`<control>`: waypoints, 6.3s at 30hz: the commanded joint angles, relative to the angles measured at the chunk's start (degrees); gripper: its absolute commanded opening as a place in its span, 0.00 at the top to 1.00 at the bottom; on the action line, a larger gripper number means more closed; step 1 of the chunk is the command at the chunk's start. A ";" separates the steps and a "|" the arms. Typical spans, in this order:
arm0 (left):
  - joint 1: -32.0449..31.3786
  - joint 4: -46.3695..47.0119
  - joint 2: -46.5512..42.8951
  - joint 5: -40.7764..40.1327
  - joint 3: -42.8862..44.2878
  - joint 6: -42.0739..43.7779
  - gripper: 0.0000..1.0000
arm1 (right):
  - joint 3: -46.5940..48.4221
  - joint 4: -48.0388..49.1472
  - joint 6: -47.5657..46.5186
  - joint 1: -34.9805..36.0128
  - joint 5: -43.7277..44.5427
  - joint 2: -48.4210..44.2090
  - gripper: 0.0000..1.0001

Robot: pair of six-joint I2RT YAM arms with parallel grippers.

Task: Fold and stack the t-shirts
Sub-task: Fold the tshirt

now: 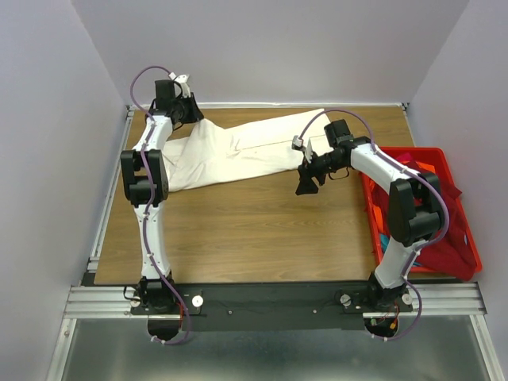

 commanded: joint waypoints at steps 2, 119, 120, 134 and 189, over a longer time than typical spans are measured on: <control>-0.84 0.08 -2.08 -5.80 0.32 1.49 0.66 | -0.88 -0.44 -1.49 -0.19 1.57 1.22 0.29; 18.23 13.00 -53.16 -0.64 -78.70 -1.67 1.00 | 35.16 3.08 30.24 -15.83 39.89 30.93 0.99; 18.50 13.00 -53.51 -1.42 -78.79 -1.76 1.00 | 35.16 3.08 30.24 -15.83 40.06 31.02 0.99; 21.49 12.12 -61.76 -3.89 -80.28 -3.16 1.00 | 35.60 2.90 29.63 -15.83 40.15 30.67 0.99; 24.92 18.01 -84.45 5.69 -84.32 -4.66 0.41 | 14.24 10.02 -18.45 15.63 45.77 16.42 0.28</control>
